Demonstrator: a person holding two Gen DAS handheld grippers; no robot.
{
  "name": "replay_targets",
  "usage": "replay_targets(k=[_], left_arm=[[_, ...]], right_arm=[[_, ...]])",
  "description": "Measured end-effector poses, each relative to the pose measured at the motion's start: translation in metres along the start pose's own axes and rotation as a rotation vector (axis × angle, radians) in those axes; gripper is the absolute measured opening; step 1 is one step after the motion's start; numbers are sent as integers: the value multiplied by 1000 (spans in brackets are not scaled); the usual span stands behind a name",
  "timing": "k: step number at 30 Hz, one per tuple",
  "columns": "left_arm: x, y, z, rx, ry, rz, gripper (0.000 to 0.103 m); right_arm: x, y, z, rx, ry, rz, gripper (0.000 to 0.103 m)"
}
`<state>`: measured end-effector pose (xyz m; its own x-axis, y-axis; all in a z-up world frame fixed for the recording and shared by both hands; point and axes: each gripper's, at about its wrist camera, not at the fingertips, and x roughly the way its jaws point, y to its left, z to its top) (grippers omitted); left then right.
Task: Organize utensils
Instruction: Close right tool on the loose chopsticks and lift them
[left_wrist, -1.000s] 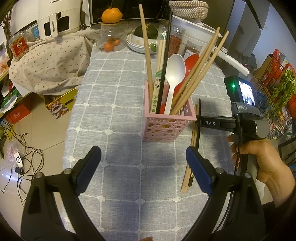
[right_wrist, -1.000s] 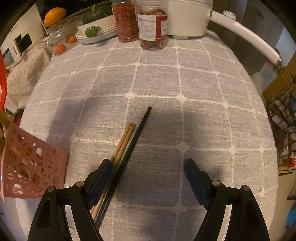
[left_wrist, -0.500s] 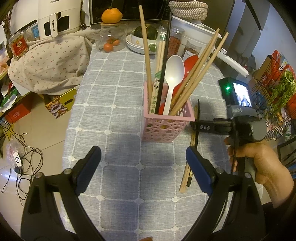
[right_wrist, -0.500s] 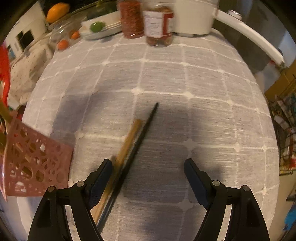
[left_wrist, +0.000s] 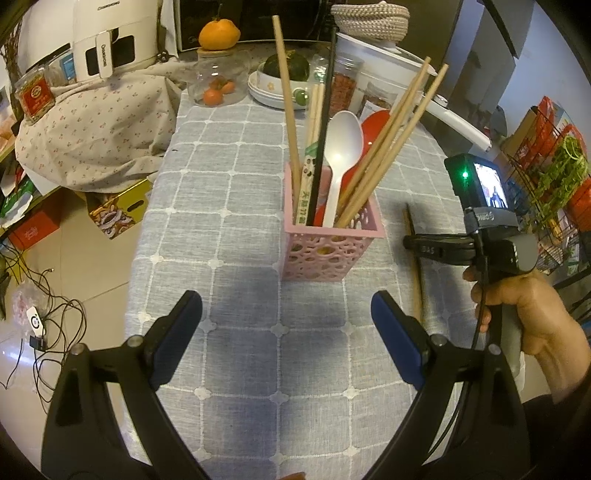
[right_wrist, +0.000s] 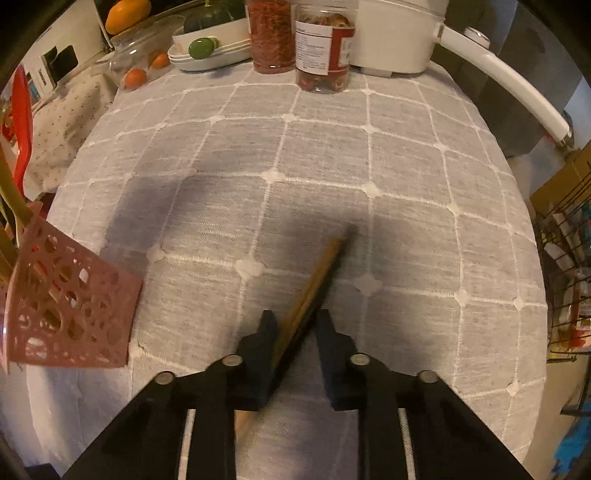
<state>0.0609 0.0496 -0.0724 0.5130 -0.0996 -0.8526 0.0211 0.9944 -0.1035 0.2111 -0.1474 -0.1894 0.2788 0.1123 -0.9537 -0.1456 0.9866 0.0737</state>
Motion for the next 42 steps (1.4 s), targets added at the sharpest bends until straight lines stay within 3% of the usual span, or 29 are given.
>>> replay_targets(k=[11,28,38,42], left_arm=[[-5,-31,-5,96,-20,-12,93],[7,-123,1,333,-25,-47,93],[50,-167,21,394,48,-48,80],[72,-172,33,369,95,-28,74]], right_arm=[[-25,-67,-27,117,-4,93,9],[-129,-141,-83,208,-213,245,9],[-150,-160,-91,221,-258,274,8],[-152,-166,-90,229,-265,279,8]])
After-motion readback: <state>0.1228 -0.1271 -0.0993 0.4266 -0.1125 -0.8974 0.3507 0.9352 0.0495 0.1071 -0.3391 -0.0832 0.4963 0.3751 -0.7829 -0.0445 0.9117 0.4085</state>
